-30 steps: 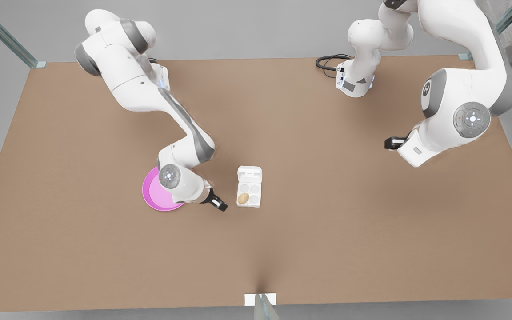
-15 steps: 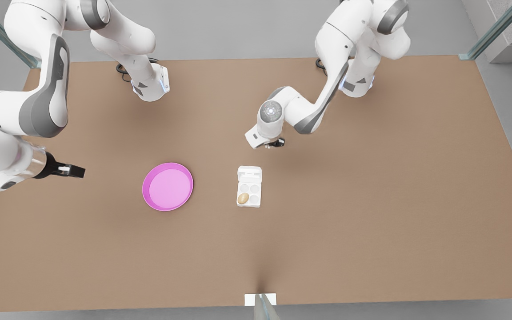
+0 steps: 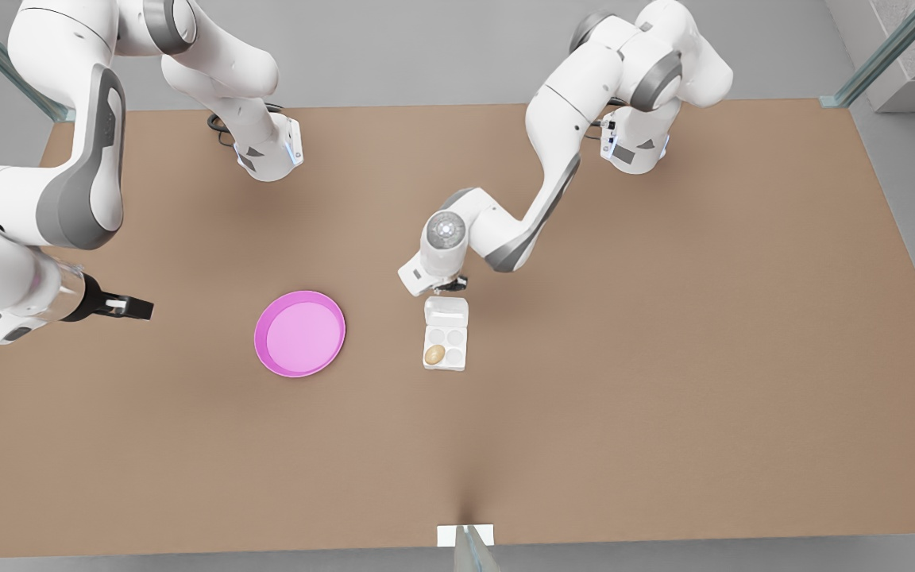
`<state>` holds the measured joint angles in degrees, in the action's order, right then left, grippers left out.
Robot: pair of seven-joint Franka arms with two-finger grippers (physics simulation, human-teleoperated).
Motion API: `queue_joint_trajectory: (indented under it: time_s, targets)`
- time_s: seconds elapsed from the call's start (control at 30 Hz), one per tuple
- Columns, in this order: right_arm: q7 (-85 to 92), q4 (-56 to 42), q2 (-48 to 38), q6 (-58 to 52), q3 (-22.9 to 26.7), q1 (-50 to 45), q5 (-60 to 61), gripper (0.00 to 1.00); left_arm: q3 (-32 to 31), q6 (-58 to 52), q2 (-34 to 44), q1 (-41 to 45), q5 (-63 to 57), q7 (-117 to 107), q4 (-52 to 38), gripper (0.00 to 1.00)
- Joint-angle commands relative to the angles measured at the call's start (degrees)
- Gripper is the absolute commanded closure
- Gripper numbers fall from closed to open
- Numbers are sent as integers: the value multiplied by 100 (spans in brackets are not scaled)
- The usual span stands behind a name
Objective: Pack egg into the box and close the box lid
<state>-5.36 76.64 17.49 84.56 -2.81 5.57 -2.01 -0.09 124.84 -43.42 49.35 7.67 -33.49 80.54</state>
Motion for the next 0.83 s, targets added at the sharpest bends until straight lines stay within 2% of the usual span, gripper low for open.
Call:
queue_joint_trajectory:
  time_s: [0.0,0.2,0.37,0.4,0.43,0.5,0.57,0.63,0.67,0.7,0.73,0.77,0.8]
  targets:
    - [0,0,0,8,0,-4,8,0,0,-12,-43,-5,-20,0,-65,79]
    - [0,0,0,8,0,-4,25,0,18,-83,-527,-119,-46,9,-838,79]
    - [-18,0,0,8,-9,-30,43,0,18,-662,-632,-259,-20,0,-1471,79]
    - [-18,0,0,8,-9,-30,34,0,9,-803,-606,-312,-20,0,-1585,72]
    - [-18,0,8,8,-9,-30,43,0,35,-1383,-562,-426,-37,0,-1963,0]
    - [-18,0,26,8,-9,-39,43,0,114,-1866,-387,-655,-28,27,-2157,0]
    - [-17,0,26,8,-9,-30,34,0,237,-3176,360,-1700,-64,922,-2148,0]
    - [-17,-9,26,34,-9,-21,34,0,1933,-3967,809,-1947,94,2803,-2095,0]
    - [-9,-35,26,25,-9,-21,34,0,2522,-4187,932,-2105,410,3190,-2095,0]
    - [-9,-53,26,34,-9,-30,34,0,2340,-4310,1371,-2702,429,3419,-1798,0]
    - [0,-53,26,34,-9,-21,34,0,934,-4284,2056,-3580,-466,3367,-1296,0]
    - [9,-70,35,34,-9,-21,34,0,-53,-4143,3076,-4259,-1030,3094,-233,0]
    - [9,-70,43,34,-9,-30,34,0,-70,-4424,3455,-4346,-1030,3041,-126,0]
